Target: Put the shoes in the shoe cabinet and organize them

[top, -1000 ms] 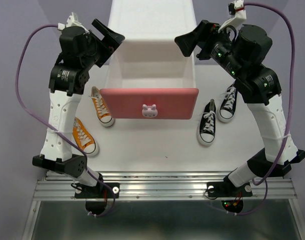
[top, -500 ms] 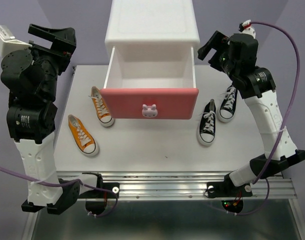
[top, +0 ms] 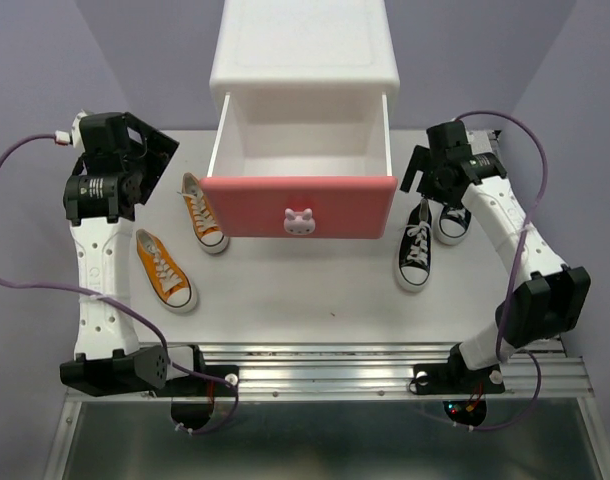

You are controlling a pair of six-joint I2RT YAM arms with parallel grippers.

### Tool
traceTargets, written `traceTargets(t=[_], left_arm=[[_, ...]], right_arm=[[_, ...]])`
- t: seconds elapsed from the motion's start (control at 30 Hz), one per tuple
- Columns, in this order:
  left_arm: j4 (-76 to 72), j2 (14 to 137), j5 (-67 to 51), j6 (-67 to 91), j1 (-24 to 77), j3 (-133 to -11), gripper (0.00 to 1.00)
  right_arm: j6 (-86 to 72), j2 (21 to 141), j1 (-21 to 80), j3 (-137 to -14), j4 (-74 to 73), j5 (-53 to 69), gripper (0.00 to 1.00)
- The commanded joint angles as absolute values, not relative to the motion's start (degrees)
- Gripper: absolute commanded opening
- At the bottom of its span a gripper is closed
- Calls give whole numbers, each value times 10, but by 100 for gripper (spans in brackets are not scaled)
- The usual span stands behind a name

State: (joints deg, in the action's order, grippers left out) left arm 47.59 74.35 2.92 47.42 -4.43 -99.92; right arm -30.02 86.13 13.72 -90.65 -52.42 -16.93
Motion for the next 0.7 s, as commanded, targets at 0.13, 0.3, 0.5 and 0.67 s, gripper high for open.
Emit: traceTargets(t=[0.13, 0.3, 0.5, 0.67], left_arm=[[533, 650, 9, 464, -50, -936, 99], [557, 639, 15, 454, -51, -937, 99], [567, 632, 3, 456, -51, -933, 99], [573, 628, 3, 454, -51, -933, 99]], right_arm=[[-255, 938, 106, -821, -507, -170, 100], [-255, 957, 105, -777, -460, -118, 99], [-268, 976, 100, -730, -419, -94, 61], [-256, 969, 100, -715, -403, -110, 40]])
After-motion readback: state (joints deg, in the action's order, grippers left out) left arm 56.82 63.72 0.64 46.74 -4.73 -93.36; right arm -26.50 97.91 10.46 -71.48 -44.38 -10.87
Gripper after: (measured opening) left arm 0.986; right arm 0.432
